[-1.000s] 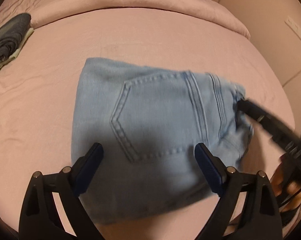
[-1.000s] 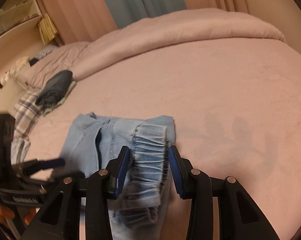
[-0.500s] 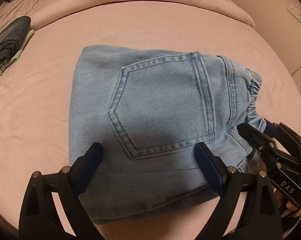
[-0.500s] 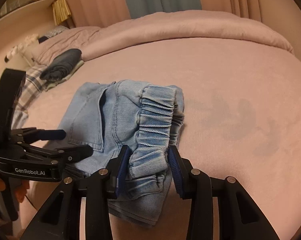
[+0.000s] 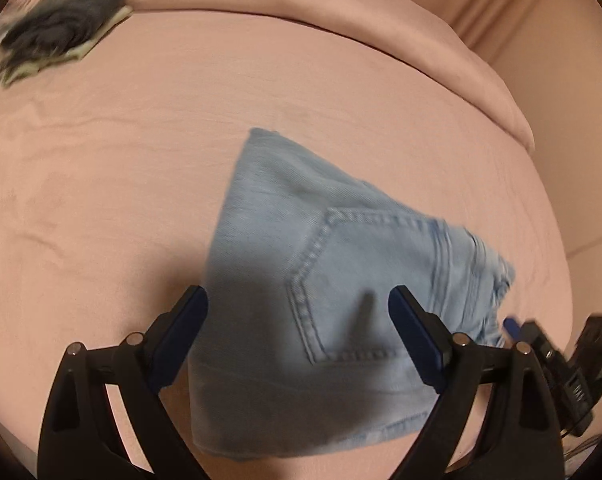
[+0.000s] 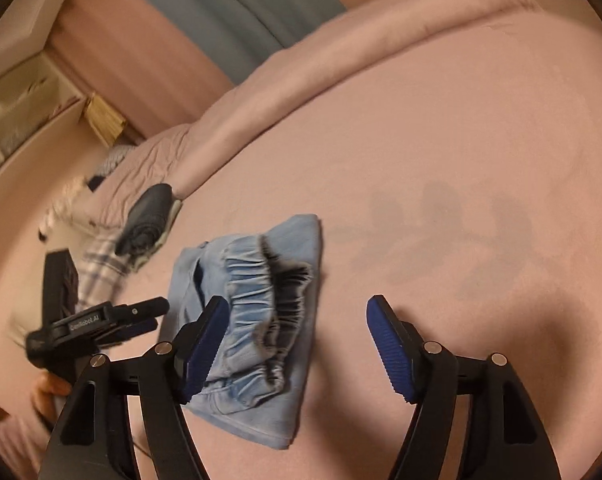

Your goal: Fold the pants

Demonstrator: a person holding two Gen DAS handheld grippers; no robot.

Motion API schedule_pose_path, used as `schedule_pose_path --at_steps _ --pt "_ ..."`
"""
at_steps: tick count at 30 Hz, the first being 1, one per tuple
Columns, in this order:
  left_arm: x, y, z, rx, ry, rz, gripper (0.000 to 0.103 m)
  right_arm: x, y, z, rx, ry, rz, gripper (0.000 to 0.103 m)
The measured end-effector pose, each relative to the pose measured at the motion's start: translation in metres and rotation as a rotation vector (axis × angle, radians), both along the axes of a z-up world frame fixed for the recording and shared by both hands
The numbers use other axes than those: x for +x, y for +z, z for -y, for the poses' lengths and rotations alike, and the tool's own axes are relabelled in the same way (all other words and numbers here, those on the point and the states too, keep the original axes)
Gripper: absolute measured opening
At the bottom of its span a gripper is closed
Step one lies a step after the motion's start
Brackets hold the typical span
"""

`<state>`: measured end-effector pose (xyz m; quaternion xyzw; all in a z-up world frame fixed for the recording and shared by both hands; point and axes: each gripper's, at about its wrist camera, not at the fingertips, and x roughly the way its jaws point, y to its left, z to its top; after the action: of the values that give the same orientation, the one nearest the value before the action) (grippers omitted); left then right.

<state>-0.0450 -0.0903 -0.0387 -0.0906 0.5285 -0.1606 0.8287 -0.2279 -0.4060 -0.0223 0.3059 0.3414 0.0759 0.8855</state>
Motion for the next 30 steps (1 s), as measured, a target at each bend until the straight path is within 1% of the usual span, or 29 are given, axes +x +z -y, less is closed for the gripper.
schedule_pose_path --at_steps 3,5,7,10,12,16,22,24,27,30 --pt "0.009 -0.006 -0.005 -0.039 0.035 -0.028 0.092 0.004 -0.012 0.005 0.067 0.012 -0.030 0.072" --pt "0.014 -0.007 0.001 -0.032 0.043 -0.036 0.093 0.008 -0.019 0.006 0.097 0.026 -0.048 0.073" --pt "0.018 -0.007 0.003 -0.018 0.046 -0.041 0.093 0.011 -0.024 0.005 0.099 0.028 -0.062 0.073" --pt "0.025 -0.015 0.001 -0.012 0.056 -0.071 0.093 0.013 -0.022 0.002 0.098 0.043 -0.061 0.082" --pt "0.029 -0.021 0.000 -0.029 0.061 -0.093 0.093 0.014 -0.020 0.000 0.090 0.056 -0.057 0.088" --pt "0.031 -0.021 0.004 -0.057 0.055 -0.096 0.097 0.018 -0.018 -0.012 0.011 0.071 -0.065 0.089" --pt "0.028 -0.025 -0.004 -0.068 0.029 -0.102 0.098 0.024 -0.018 -0.013 -0.009 0.077 -0.076 0.091" --pt "0.028 -0.025 -0.001 -0.078 0.008 -0.106 0.098 0.029 -0.018 -0.017 -0.031 0.087 -0.082 0.092" --pt "0.028 -0.027 0.006 -0.072 -0.032 -0.106 0.100 0.029 -0.019 -0.018 -0.044 0.101 -0.082 0.094" --pt "0.029 -0.028 0.008 -0.076 -0.043 -0.109 0.100 0.031 -0.019 -0.018 -0.046 0.108 -0.082 0.095"
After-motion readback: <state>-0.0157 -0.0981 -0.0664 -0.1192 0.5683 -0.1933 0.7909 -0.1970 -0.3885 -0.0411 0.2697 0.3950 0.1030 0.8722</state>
